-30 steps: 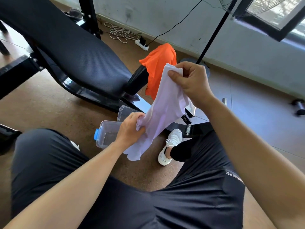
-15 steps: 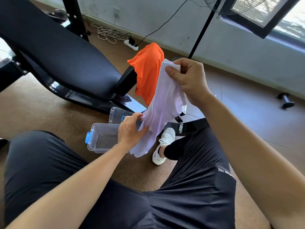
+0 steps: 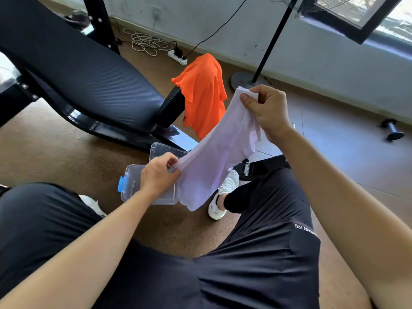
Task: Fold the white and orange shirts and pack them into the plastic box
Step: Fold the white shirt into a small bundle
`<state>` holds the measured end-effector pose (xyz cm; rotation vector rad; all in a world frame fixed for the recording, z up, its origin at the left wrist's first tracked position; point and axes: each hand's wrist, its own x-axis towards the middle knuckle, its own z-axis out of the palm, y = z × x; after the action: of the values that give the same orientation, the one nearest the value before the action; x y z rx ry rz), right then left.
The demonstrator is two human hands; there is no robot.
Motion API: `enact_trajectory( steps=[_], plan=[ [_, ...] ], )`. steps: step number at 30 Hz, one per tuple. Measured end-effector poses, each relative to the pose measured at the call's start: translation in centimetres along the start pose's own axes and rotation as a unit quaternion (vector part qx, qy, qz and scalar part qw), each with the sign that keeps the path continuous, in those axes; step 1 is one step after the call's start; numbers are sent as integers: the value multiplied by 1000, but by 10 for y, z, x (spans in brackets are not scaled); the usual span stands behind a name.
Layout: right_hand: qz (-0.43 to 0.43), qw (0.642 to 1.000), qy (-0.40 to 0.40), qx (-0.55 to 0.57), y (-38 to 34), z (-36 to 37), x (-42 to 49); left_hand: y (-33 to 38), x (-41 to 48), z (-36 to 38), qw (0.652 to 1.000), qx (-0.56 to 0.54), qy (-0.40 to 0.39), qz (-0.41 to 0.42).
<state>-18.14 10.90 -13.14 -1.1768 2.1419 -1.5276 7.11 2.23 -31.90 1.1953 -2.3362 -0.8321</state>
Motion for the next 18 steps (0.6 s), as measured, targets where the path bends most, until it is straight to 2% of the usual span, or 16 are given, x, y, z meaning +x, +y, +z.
enact_trajectory(
  steps=[3, 6, 8, 10, 14, 18],
  plan=[
    [25, 999, -12, -24, 19, 3, 4, -18, 0, -23, 1000, 20, -10, -9],
    [64, 998, -18, -19, 33, 10, 5, -34, 2, -39, 999, 16, 35, -18],
    [88, 996, -20, -1, 41, 16, 7, -39, 3, -47, 997, -33, 40, -59],
    [101, 995, -17, 18, 43, 21, 7, -40, 4, -54, 987, -122, 0, -102],
    [102, 994, 23, 33, 32, 26, 11, -36, 4, -70, 957, -273, -27, -94],
    [70, 996, 52, 27, 16, 26, 22, -22, 2, -72, 954, -294, -31, -51]
  ],
)
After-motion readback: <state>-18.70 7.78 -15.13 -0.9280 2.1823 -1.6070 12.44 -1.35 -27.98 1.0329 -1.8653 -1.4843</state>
